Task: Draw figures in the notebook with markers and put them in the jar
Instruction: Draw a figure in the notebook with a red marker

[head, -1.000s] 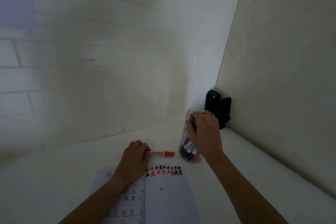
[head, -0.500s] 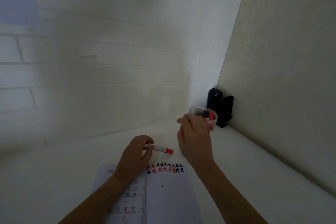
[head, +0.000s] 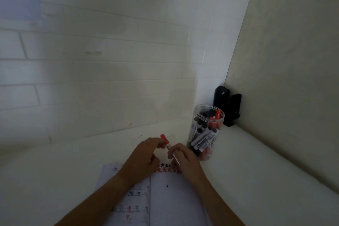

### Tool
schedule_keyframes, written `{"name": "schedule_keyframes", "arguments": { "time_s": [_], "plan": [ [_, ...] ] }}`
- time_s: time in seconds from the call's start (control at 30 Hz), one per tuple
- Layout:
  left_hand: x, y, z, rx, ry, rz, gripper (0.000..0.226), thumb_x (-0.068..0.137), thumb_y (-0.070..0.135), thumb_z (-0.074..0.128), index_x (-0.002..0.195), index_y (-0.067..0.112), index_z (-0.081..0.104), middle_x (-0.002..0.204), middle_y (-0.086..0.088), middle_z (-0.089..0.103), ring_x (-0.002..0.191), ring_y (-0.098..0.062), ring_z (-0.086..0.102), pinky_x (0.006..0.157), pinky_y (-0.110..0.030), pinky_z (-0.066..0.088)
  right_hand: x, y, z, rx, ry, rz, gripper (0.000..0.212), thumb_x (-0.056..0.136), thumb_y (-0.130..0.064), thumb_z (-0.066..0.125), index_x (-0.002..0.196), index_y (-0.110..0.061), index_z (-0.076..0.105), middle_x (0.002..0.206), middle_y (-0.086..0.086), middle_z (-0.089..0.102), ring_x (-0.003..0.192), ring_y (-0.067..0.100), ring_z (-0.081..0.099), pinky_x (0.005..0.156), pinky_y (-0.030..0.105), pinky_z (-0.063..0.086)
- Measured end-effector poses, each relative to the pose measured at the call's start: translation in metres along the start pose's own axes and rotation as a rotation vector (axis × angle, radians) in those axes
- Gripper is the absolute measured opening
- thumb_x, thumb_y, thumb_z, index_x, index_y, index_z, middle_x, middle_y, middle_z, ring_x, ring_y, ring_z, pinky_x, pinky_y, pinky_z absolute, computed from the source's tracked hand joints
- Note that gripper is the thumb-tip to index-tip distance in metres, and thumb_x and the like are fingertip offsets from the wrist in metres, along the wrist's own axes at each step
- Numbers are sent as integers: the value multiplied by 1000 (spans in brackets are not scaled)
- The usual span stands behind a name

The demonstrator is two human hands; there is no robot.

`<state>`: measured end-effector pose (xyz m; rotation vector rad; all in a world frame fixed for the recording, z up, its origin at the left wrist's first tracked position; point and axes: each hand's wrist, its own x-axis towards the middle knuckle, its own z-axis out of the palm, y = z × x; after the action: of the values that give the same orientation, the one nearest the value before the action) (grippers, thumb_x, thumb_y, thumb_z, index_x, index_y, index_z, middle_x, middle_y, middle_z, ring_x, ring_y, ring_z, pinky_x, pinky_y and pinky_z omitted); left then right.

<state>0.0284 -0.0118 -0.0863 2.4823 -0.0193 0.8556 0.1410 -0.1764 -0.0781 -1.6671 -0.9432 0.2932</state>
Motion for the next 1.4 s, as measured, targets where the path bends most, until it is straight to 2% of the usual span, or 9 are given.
{"name": "schedule_keyframes", "arguments": {
  "time_s": [0.1, 0.17, 0.33, 0.47, 0.57, 0.77, 0.93, 1.3, 1.4],
  "plan": [
    [1, -13, 7, 220, 35, -1, 69, 82, 7, 55, 146, 30, 42, 150, 13, 39, 142, -6, 31, 113, -28, 25, -7, 2, 3, -175, -82, -116, 17, 100, -26, 60, 88, -17, 53, 71, 9, 55, 60, 8, 47, 60, 24, 39],
    [2, -17, 10, 280, 35, -3, 55, 91, 19, 52, 144, 31, 44, 150, 13, 40, 143, -7, 29, 111, -25, 19, -9, 3, 6, -305, -96, -161, 20, 98, -27, 62, 90, -19, 46, 66, 2, 48, 57, 6, 41, 56, 19, 34],
    [6, -14, 12, 271, 92, -14, 15, 94, 37, 45, 103, 30, 54, 110, 13, 54, 108, -10, 50, 89, -26, 32, -3, 12, 9, -828, 61, -298, 29, 96, -22, 51, 124, -28, 47, 88, -7, 68, 73, 13, 62, 63, 29, 52],
    [4, -11, 10, 109, -11, -21, 12, 101, 32, 44, 109, 30, 52, 96, 12, 56, 85, -6, 52, 77, -30, 46, -7, 17, 8, -1077, 178, -432, 22, 76, -21, 69, 96, -27, 66, 82, -9, 64, 73, 16, 63, 68, 32, 50],
    [4, -12, 11, 189, -18, 55, 28, 106, 36, 36, 122, 26, 57, 107, 13, 55, 92, -4, 50, 80, -25, 42, -8, 20, 7, -1078, 269, -443, 14, 81, -20, 58, 90, -26, 67, 78, -9, 60, 71, 15, 60, 66, 32, 47],
    [5, -13, 12, 311, -24, 61, 23, 104, 29, 36, 101, 26, 58, 97, 11, 53, 87, -10, 43, 74, -29, 37, -2, 25, 6, -1077, 274, -452, 19, 90, -36, 51, 92, -29, 68, 80, -11, 62, 75, 15, 60, 78, 33, 42],
    [4, -7, 9, 253, -54, 96, 29, 108, 34, 30, 97, 23, 55, 92, 10, 52, 82, -11, 44, 73, -32, 40, -4, 19, 20, -1066, 214, -520, 21, 92, -28, 44, 95, -24, 64, 77, -8, 58, 65, 12, 57, 55, 23, 38],
    [5, -9, 10, 258, -21, 91, 28, 106, 35, 30, 86, 26, 47, 77, 11, 48, 70, -5, 35, 67, -27, 28, -13, 7, 17, -1132, 174, -466, 16, 94, -43, 50, 101, -30, 57, 56, -8, 51, 38, 5, 42, 41, 17, 3],
    [5, -9, 8, 255, -13, 96, 31, 106, 33, 28, 87, 24, 50, 78, 9, 49, 70, -8, 39, 67, -29, 33, -16, 3, 13, -1085, 153, -453, 25, 100, -49, 41, 105, -31, 59, 52, -8, 51, 35, 5, 42, 36, 17, 12]
  ]
}}
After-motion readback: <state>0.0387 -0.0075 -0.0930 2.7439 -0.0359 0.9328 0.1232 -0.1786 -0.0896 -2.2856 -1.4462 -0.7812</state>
